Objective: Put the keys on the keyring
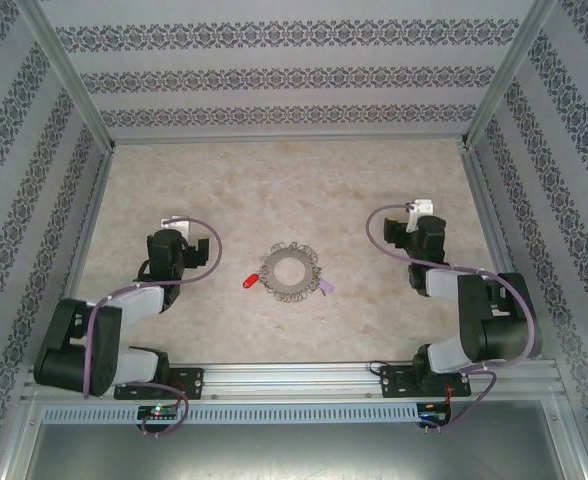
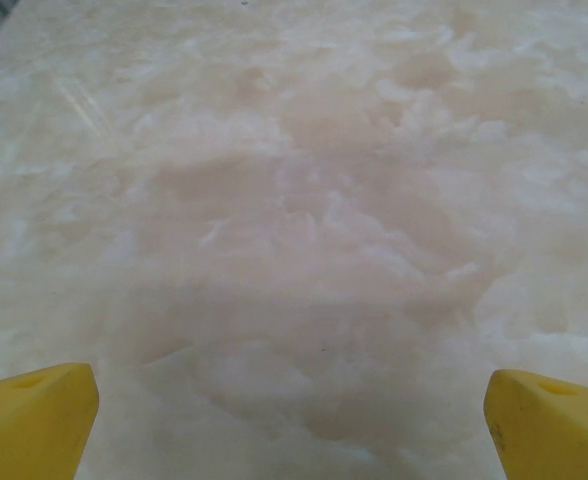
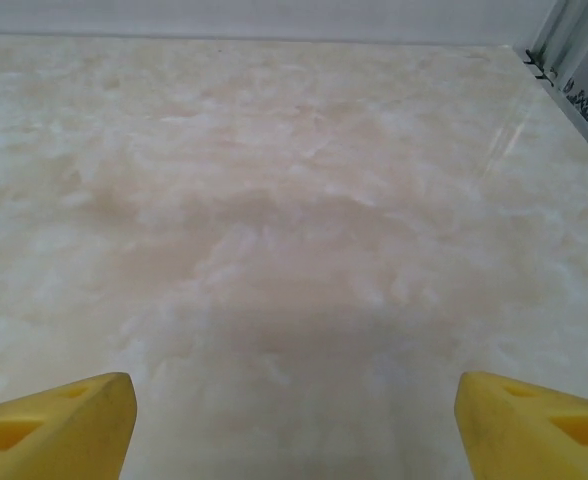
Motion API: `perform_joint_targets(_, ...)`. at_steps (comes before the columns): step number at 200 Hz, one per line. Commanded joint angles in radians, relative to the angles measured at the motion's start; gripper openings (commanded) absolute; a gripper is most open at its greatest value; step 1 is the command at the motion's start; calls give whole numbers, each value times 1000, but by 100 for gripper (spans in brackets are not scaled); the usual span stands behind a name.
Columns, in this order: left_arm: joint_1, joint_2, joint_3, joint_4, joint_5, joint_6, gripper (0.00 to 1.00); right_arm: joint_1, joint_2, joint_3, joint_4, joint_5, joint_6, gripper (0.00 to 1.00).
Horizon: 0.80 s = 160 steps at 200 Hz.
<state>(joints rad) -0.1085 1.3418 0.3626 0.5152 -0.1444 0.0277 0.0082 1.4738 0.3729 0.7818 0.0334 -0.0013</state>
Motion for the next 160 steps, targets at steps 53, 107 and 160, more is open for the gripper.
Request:
perform_joint_targets(53,110,209,29,336,288,19,100,24,30,9,106,68,33,98)
perform_joint_targets(107,115,221,55,309,169,-33,100,33,31,6,117,84,29,98)
perform_joint_targets(160,115,220,54,310,169,-32,100,30,32,7,116,80,29,98)
